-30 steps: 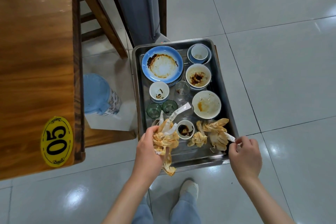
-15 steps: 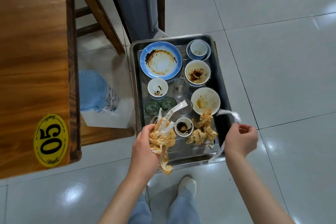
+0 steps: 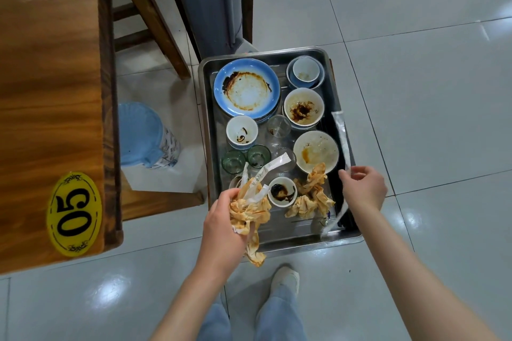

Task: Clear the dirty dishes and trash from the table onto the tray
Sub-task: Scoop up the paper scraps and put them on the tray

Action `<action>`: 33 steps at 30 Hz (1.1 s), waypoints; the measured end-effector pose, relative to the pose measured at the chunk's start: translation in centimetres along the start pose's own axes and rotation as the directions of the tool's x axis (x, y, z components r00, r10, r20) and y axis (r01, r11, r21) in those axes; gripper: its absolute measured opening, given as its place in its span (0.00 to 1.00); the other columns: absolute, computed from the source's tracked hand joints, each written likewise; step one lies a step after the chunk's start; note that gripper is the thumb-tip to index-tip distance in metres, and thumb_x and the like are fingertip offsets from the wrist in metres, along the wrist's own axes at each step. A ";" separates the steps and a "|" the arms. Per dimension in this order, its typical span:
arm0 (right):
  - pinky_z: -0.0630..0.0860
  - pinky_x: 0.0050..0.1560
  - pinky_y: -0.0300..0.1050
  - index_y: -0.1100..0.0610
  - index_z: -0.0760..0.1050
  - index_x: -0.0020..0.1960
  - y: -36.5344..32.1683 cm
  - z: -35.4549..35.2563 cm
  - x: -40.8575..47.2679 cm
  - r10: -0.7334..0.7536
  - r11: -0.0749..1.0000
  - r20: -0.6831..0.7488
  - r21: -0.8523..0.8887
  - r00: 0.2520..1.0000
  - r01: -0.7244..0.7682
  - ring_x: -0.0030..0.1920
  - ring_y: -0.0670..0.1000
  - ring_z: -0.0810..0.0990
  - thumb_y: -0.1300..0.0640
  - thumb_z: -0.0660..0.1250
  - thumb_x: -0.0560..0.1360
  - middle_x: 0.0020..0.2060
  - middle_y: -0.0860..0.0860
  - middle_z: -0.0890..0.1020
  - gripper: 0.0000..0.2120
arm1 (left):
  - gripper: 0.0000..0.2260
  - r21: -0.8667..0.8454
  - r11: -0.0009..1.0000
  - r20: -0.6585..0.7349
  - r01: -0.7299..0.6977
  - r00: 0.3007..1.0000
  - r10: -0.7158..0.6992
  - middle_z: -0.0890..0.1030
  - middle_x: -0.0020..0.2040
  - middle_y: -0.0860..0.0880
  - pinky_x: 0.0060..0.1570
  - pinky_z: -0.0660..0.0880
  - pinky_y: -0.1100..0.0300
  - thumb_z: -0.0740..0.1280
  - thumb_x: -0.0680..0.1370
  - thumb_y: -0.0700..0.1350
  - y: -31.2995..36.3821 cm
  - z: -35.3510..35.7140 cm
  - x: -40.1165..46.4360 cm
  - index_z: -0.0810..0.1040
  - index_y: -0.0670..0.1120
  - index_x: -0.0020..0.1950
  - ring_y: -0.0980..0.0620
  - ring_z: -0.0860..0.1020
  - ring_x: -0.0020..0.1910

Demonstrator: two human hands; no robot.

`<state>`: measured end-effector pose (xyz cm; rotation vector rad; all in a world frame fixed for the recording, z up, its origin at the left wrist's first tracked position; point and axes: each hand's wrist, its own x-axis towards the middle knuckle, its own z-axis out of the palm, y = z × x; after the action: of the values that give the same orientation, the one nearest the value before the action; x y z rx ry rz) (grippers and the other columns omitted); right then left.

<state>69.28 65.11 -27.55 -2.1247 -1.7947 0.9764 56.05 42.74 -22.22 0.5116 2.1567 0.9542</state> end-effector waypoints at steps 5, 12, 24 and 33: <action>0.71 0.60 0.52 0.55 0.68 0.69 0.5 0.6 0.3 0.008 1.000 0.251 -0.005 0.968 -0.007 0.62 0.56 0.74 0.55 0.72 0.72 0.64 0.56 0.75 0.28 | 0.22 -0.002 1.000 0.008 0.021 1.000 -0.021 0.77 0.55 0.56 0.52 0.76 0.61 0.74 0.71 0.46 -0.2 0.0 -0.2 0.69 0.59 0.60 0.58 0.75 0.53; 0.72 0.52 0.43 0.56 0.71 0.67 1.7 0.5 -0.6 -0.051 0.996 0.261 0.090 0.964 0.028 0.52 0.48 0.75 0.59 0.68 0.74 0.60 0.54 0.78 0.22 | 0.22 0.013 1.000 0.011 -0.008 1.000 0.008 0.76 0.56 0.55 0.55 0.76 0.53 0.73 0.72 0.46 0.7 0.3 -0.5 0.70 0.56 0.62 0.56 0.74 0.56; 0.71 0.48 0.40 0.57 0.76 0.58 1.9 -2.0 -2.0 -0.076 0.991 0.163 0.122 0.984 0.057 0.49 0.49 0.79 0.64 0.64 0.74 0.53 0.52 0.81 0.13 | 0.20 -0.037 0.973 0.119 -0.229 0.965 0.232 0.74 0.56 0.59 0.56 0.71 0.62 0.70 0.74 0.43 7.5 2.5 -1.2 0.70 0.55 0.62 0.59 0.71 0.56; 0.78 0.40 0.38 0.56 0.76 0.48 -0.4 -5.5 -5.5 -0.309 0.841 0.776 0.493 0.551 -0.223 0.42 0.43 0.82 0.59 0.70 0.69 0.40 0.48 0.83 0.08 | 0.21 -0.240 0.953 0.333 -0.183 0.907 0.258 0.78 0.52 0.58 0.50 0.76 0.62 0.72 0.70 0.43 10.4 5.0 -1.8 0.72 0.56 0.60 0.59 0.77 0.52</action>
<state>71.94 61.50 -21.11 -1.2528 -1.4962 2.4520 61.67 50.84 -15.93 0.7780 1.6748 1.0946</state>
